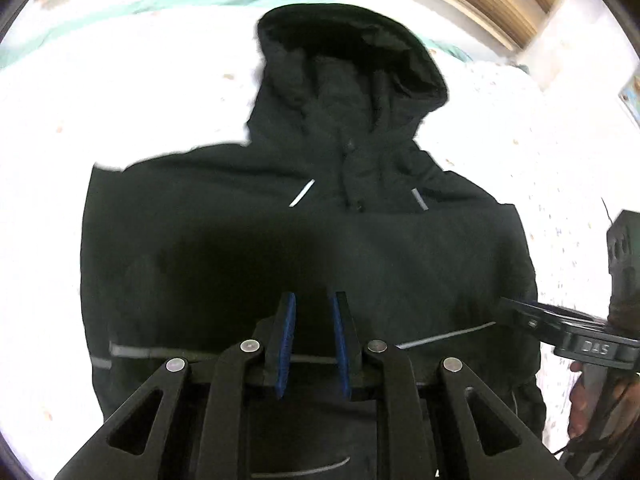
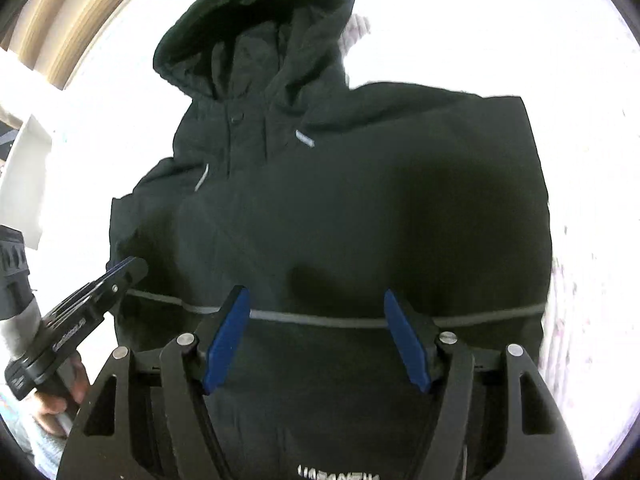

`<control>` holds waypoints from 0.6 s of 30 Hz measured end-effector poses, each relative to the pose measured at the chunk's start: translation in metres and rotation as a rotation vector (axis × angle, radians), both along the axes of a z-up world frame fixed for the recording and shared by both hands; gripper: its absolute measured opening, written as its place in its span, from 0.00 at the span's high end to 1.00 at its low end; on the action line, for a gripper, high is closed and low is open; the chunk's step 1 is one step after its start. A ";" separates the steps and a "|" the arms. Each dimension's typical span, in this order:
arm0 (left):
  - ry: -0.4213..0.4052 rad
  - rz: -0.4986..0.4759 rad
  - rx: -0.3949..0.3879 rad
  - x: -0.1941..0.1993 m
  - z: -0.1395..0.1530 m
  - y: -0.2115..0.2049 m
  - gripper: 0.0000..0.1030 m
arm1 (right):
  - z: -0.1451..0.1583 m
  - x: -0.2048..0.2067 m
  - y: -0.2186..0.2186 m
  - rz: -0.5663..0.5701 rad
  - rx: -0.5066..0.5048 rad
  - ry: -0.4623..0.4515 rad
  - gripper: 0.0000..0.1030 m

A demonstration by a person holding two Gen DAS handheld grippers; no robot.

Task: Fold large clothes
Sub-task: 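Grasp the jacket hem with both tools and lift it toward the hood, then lower the hem onto the jacket and open both tools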

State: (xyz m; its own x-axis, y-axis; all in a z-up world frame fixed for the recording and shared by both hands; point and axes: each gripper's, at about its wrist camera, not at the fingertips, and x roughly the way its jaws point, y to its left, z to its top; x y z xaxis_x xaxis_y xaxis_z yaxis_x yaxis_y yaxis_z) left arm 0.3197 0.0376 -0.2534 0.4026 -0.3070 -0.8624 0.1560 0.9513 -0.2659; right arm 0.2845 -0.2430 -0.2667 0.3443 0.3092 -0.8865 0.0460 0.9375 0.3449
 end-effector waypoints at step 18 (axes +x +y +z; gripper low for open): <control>0.049 -0.088 0.113 0.006 0.006 0.002 0.81 | 0.042 0.015 -0.028 0.131 0.104 -0.076 0.15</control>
State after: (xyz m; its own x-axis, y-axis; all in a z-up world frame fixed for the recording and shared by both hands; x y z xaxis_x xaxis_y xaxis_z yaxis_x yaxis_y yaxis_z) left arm 0.3262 0.0397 -0.2470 0.3346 -0.2387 -0.9116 0.2295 0.9589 -0.1668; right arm 0.2992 -0.2714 -0.2245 0.3600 0.4447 -0.8202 -0.1043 0.8928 0.4383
